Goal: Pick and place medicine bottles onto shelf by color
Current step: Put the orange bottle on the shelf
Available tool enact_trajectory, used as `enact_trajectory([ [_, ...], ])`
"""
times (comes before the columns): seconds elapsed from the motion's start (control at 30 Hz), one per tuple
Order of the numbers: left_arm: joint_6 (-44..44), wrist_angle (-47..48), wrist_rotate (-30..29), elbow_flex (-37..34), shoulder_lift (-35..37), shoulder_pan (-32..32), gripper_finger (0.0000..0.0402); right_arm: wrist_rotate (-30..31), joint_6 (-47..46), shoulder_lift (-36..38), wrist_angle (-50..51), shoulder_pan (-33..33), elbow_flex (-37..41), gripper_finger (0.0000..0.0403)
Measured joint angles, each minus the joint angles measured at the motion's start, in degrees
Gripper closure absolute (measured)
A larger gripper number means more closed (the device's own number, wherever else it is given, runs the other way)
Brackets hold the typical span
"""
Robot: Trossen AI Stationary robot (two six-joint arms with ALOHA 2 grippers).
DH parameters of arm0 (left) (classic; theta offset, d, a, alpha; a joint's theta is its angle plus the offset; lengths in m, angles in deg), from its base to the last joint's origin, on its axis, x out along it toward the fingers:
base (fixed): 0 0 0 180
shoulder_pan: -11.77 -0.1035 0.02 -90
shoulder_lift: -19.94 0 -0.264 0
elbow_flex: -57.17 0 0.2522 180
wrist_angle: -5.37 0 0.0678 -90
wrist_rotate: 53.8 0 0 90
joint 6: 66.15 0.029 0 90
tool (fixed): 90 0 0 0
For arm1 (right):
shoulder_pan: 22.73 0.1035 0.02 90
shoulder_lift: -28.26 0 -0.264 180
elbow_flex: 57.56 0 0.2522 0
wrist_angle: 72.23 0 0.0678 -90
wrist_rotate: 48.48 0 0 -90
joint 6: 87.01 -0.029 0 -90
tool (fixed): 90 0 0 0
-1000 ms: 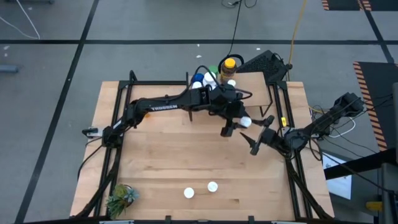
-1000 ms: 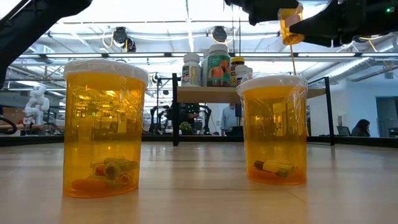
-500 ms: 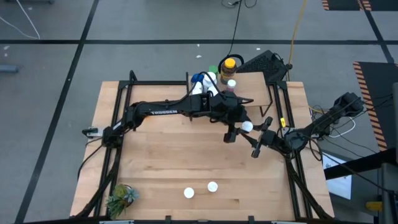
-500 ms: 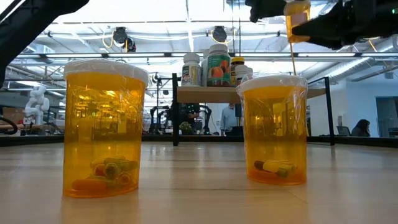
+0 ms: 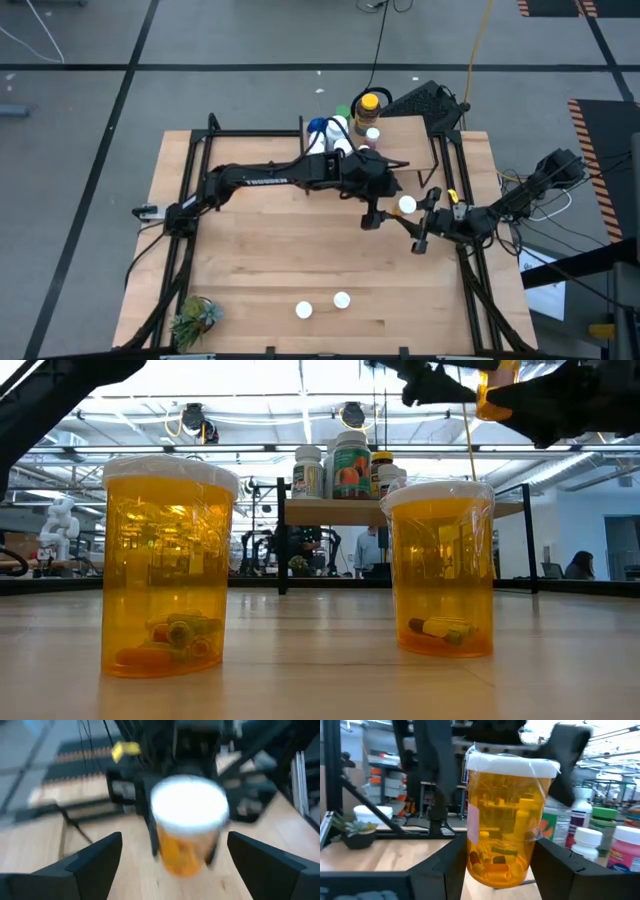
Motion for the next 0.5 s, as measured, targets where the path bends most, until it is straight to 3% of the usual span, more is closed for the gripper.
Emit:
enact_trajectory([
  [0.27, 0.68, -8.92, 1.55, -5.52, -0.44, 0.92, 0.0048, -1.84, 0.65, -0.03, -0.66, 0.00, 0.07, 0.0219],
  [0.5, 2.23, -7.71, 1.81, -5.61, -0.42, 0.79, 0.0151, -2.64, 0.26, -0.06, -0.68, -0.02, 0.16, 0.0219],
])
